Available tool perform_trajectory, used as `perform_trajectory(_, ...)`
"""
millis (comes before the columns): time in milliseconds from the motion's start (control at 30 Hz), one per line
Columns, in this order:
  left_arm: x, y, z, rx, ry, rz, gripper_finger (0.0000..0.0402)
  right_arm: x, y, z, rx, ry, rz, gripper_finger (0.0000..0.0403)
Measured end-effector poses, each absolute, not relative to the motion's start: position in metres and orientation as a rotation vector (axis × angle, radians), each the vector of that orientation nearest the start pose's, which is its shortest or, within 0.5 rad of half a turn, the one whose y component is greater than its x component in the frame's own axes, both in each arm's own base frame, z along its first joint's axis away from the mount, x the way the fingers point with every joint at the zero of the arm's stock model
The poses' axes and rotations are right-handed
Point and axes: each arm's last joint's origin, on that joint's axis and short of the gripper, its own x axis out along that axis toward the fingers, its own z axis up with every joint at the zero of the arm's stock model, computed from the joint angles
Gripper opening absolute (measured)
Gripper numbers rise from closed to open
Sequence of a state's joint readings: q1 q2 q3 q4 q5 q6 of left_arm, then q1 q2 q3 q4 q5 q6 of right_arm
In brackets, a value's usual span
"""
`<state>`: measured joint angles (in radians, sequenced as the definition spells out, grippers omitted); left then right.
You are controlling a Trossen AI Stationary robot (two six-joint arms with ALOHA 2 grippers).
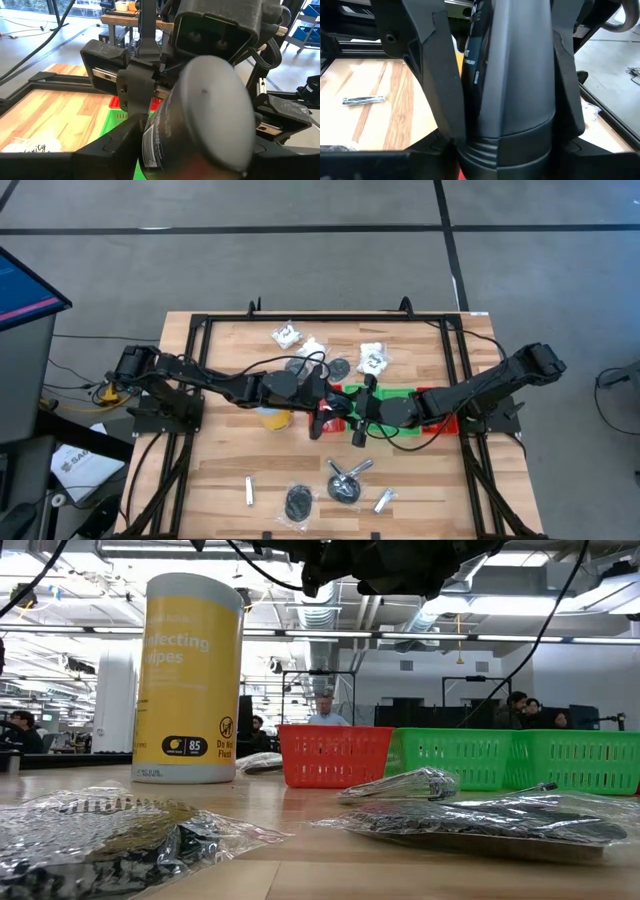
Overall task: Pick & Place Travel size toiletries
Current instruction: Put the black deodorant into the right red bin
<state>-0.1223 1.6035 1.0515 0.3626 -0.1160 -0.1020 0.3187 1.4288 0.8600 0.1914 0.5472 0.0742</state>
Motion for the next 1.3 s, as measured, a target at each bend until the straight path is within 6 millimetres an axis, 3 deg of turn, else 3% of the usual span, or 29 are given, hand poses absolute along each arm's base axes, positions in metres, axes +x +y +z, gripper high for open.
perform_trajectory(233,0.361,-0.041,0.272,-0.052,0.188,0.001,0.0179,0.296,0.082,0.249,-0.091,0.34,-0.239,0.0176)
perform_trajectory(500,0.361,-0.04,0.271,-0.017,0.193,0.029,0.0251,0.295,0.082,0.249,-0.082,0.35,-0.241,0.0176)
perform_trajectory(667,0.359,-0.04,0.277,-0.006,0.173,0.032,0.0267,0.288,0.079,0.254,-0.062,0.366,-0.254,0.0176)
perform_trajectory(867,0.347,-0.038,0.292,-0.004,0.155,0.04,0.0269,0.273,0.077,0.261,-0.042,0.406,-0.281,0.0176)
perform_trajectory(1300,0.341,-0.042,0.291,0.001,0.231,0.034,0.0269,0.217,0.058,0.258,0.156,0.694,-0.477,0.0176)
